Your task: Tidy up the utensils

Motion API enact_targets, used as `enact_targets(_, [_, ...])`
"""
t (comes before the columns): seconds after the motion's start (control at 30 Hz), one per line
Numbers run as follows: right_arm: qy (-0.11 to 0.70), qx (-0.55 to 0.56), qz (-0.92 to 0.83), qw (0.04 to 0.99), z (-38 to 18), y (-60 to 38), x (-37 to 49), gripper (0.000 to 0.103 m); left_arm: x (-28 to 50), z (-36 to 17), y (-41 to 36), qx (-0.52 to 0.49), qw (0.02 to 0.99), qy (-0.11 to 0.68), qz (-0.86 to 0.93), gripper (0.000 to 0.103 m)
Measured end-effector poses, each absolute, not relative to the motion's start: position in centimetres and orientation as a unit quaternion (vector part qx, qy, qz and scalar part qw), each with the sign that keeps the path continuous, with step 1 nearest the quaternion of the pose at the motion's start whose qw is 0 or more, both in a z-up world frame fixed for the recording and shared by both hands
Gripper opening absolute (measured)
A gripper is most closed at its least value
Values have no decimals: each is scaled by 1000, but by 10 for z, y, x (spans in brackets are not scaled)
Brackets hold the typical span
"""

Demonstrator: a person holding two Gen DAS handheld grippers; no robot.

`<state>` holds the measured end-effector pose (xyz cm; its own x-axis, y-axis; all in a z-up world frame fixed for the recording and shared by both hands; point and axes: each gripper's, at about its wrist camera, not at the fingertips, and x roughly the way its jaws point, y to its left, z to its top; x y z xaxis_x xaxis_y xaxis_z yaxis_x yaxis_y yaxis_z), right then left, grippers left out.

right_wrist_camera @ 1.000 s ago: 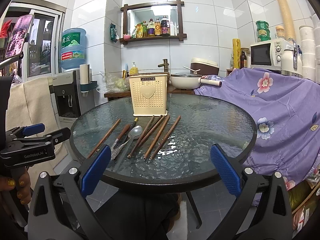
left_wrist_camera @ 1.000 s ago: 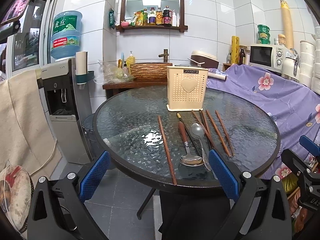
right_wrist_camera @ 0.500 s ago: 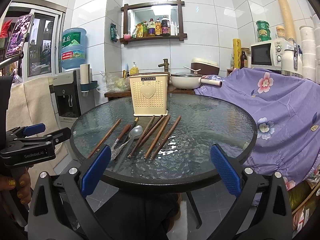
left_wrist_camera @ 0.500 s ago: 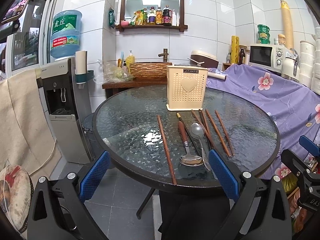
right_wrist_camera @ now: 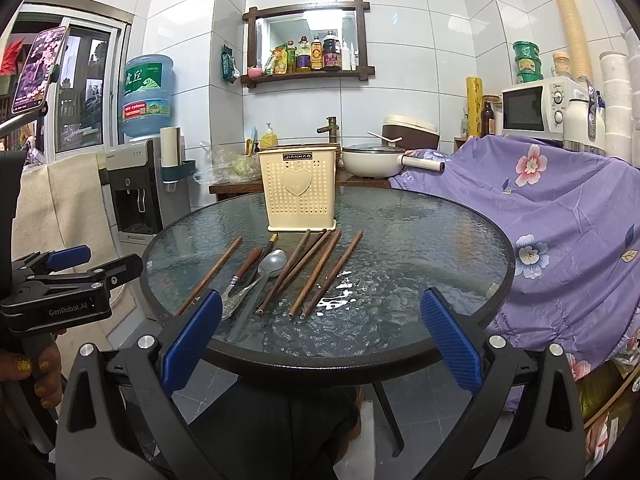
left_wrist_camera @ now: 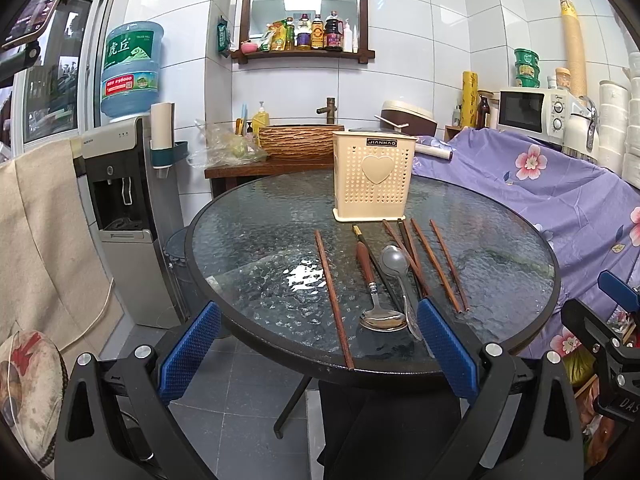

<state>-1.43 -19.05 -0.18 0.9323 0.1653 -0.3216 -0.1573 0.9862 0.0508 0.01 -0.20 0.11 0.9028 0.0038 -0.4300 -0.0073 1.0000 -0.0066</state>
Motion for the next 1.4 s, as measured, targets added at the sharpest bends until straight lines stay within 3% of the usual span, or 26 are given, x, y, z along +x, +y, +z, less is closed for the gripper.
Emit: enact_targets(1.4, [168,9,83,982,-3,-188,-16,98,0,-2,-1,-2,975,224,3,97])
